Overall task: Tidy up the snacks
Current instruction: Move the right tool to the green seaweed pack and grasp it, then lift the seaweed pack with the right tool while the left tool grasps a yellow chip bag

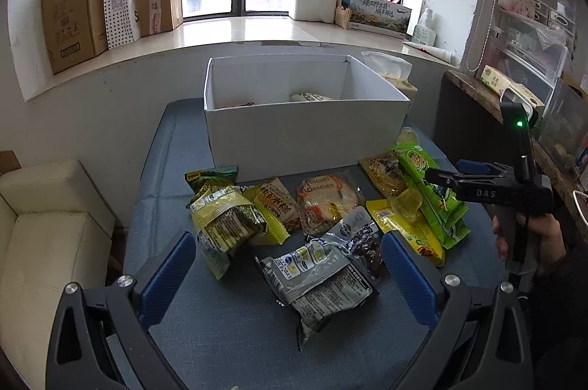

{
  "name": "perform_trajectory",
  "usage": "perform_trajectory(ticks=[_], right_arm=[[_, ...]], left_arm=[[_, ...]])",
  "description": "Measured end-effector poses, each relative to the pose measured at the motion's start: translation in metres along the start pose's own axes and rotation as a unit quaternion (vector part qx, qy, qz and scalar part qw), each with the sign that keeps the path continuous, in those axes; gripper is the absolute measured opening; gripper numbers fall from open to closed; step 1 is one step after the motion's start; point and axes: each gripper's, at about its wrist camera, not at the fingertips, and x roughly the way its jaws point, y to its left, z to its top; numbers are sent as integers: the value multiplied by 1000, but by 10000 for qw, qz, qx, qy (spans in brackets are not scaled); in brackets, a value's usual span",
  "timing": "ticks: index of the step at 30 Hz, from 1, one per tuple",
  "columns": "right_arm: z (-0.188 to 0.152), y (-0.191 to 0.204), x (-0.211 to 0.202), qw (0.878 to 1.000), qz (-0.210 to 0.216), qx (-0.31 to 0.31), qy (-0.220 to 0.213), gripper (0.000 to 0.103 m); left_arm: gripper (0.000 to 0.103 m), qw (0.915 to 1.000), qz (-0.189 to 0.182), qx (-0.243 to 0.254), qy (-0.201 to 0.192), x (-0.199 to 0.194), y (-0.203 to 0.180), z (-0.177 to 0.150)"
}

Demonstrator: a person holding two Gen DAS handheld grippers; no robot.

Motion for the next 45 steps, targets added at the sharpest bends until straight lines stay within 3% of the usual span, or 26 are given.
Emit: perform_trajectory(ticks=[6, 9, 15, 22, 28, 32, 40, 41, 42, 45], right_arm=[[5, 4, 40, 9988, -27, -281, 406, 101], [2, 2, 49, 9985, -106, -237, 489, 75], [-1, 3, 42, 9981, -271, -302, 457, 75], [4, 9, 1, 9991, -304, -266, -115, 75], [7, 14, -34, 9980, -207, -246, -544, 75], [8, 15, -51, 9969, -164, -203, -742, 75], [3, 9, -87, 9932, 23, 84, -1157, 74], [1, 9, -91, 9927, 26, 94, -1201, 74], [0, 8, -95, 9924, 31, 101, -1226, 74], [-4, 9, -106, 9909, 7, 95, -1341, 74]], left_arm=[[103, 9997, 53, -175, 143, 6, 13, -9], [103, 9995, 71, -239, 206, 9, 18, -13], [103, 9993, 68, -293, 242, 15, 23, -15], [103, 9986, 67, -380, 373, 30, 33, -7], [103, 9972, 90, -463, 582, 67, 47, 10], [103, 9955, 465, -374, 737, 94, 52, 16], [103, 9915, 732, -448, 979, 131, 57, 10], [98, 9910, 774, -457, 987, 133, 57, 9], [79, 9910, 783, -468, 984, 134, 57, 8], [72, 9903, 830, -460, 1014, 133, 55, 6]])
